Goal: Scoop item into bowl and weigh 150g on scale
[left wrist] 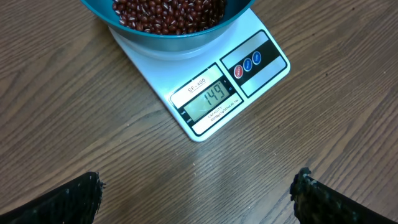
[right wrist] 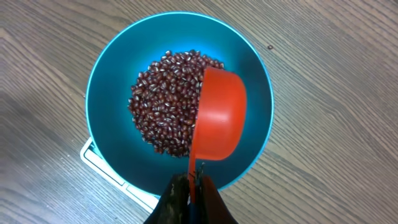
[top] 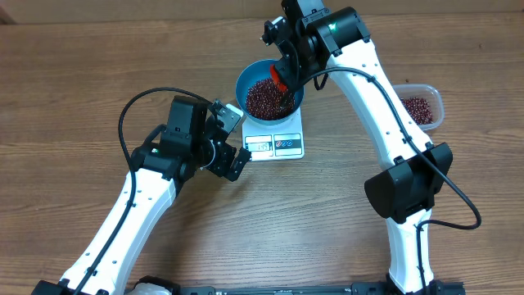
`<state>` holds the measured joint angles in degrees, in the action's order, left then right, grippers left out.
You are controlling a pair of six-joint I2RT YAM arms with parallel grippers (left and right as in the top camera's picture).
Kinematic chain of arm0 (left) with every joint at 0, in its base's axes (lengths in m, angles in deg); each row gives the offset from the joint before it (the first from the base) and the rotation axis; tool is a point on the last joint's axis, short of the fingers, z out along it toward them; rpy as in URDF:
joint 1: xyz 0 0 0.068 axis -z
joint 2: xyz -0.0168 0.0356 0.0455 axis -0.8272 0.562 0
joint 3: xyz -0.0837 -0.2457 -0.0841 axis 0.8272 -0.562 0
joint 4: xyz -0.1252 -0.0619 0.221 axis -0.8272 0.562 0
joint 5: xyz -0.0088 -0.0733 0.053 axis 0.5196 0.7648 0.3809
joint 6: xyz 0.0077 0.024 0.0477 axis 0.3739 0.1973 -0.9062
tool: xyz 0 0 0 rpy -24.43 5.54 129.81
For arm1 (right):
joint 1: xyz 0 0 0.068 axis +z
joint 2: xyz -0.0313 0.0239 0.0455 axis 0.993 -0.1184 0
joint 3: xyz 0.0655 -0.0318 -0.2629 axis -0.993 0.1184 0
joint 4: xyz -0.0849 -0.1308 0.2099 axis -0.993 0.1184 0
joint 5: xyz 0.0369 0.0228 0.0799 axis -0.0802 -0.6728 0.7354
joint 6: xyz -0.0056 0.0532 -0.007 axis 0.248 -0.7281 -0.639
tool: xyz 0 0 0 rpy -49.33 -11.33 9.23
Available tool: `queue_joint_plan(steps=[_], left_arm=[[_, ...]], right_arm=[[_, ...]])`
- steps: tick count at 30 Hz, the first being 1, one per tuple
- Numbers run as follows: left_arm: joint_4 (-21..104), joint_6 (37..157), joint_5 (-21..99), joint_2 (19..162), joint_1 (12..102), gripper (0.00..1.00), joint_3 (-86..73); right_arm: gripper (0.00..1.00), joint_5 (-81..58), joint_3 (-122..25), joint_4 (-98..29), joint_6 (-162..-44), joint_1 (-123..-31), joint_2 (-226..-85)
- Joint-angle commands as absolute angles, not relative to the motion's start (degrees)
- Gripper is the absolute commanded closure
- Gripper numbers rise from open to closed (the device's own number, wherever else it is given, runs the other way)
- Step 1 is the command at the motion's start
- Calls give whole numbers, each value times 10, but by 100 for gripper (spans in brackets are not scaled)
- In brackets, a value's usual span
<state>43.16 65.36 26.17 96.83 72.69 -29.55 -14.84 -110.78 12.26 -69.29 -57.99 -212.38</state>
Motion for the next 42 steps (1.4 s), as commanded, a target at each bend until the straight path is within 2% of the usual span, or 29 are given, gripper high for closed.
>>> queue_joint_plan(steps=[1, 16, 29, 36, 42], left_arm=[[431, 659, 263, 972, 727, 0, -297], [431, 659, 263, 972, 727, 0, -297], [431, 659, 263, 972, 727, 0, -297], [431, 659, 263, 972, 727, 0, -297], [431, 659, 263, 972, 727, 1, -296]], right_arm=[[96, -128, -1127, 119, -693, -582, -2094], [96, 12, -1127, 133, -697, -631, -2094], [96, 22, -1127, 143, -709, -641, -2092], [96, 109, -1127, 144, -711, -675, -2089], [96, 118, -1127, 143, -711, -698, -2076]])
